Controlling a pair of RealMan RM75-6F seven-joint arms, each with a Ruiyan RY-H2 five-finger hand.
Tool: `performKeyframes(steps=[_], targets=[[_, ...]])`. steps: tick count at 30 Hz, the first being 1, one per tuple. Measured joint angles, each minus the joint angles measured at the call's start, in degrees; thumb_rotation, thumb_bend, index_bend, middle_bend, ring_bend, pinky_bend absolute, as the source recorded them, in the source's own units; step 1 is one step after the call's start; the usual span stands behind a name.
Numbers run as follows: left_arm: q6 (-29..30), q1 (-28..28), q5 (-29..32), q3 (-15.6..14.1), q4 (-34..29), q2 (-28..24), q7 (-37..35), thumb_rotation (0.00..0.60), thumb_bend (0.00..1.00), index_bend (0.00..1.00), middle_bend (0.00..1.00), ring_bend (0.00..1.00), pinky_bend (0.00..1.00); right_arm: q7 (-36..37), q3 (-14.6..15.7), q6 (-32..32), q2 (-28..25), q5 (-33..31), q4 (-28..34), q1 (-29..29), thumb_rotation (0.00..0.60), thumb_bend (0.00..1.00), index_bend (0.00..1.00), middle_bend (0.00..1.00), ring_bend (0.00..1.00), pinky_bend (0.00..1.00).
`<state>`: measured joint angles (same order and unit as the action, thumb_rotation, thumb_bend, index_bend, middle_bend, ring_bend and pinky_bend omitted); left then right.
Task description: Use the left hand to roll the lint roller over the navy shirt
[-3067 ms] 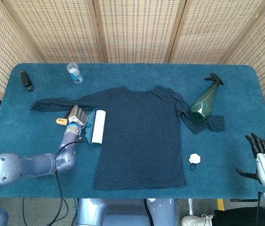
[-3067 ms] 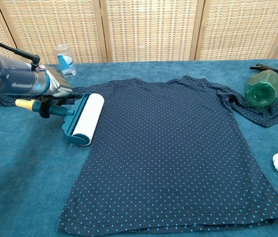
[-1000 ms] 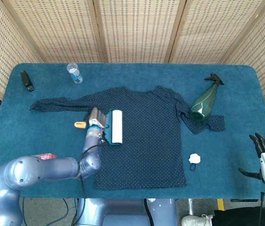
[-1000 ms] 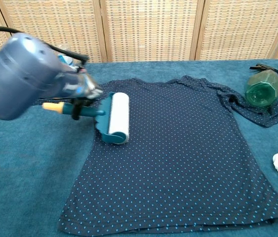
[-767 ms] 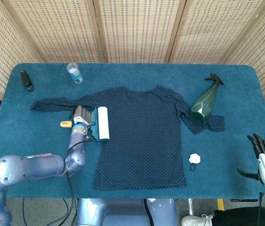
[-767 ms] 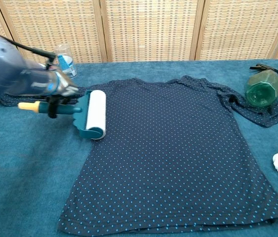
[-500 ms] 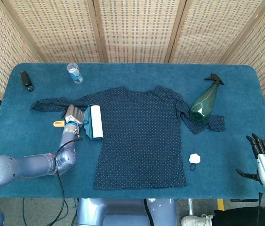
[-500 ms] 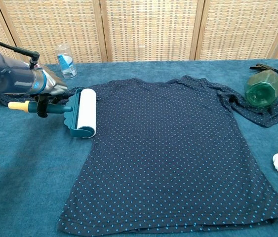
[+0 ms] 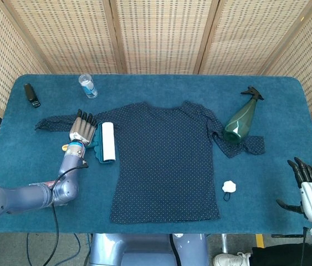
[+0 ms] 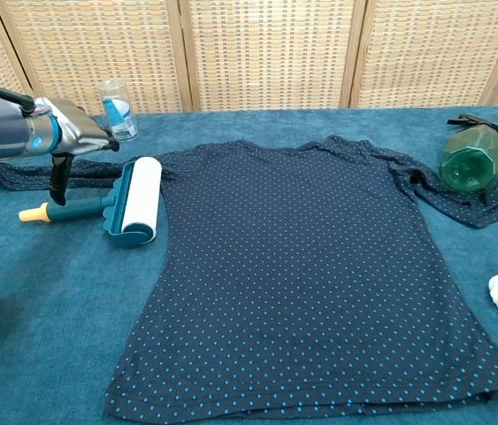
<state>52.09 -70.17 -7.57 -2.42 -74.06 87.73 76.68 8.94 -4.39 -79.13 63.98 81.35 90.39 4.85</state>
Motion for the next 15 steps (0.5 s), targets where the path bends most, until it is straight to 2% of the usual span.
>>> performKeyframes(steps=[7,10,15], targets=[[3.8,5.0,-12.4,1.8,-6.9,-5.1,-14.2,0.600,0.07,0.00,0.00,0.00,0.00,-1.4,0.4,-1.2,0.1,1.7,0.6,-0.1,0.600,0.04,0.00,0.00,0.00,0.00],[7.2,8.6,-21.4,1.7,-11.0,-7.9,-21.1,0.600,0.07,0.00,0.00,0.00,0.00,-2.3,0.7,-1.6,0.3,2.4,1.0,-0.2,0.600,0.04,0.00,0.00,0.00,0.00],[18.3,18.1,-40.8,-0.1,-16.3,-11.4,-35.1,0.600,0.07,0.00,0.00,0.00,0.00,-4.1,1.0,-2.9,0.5,3.5,2.0,-0.4,0.600,0.04,0.00,0.00,0.00,0.00]])
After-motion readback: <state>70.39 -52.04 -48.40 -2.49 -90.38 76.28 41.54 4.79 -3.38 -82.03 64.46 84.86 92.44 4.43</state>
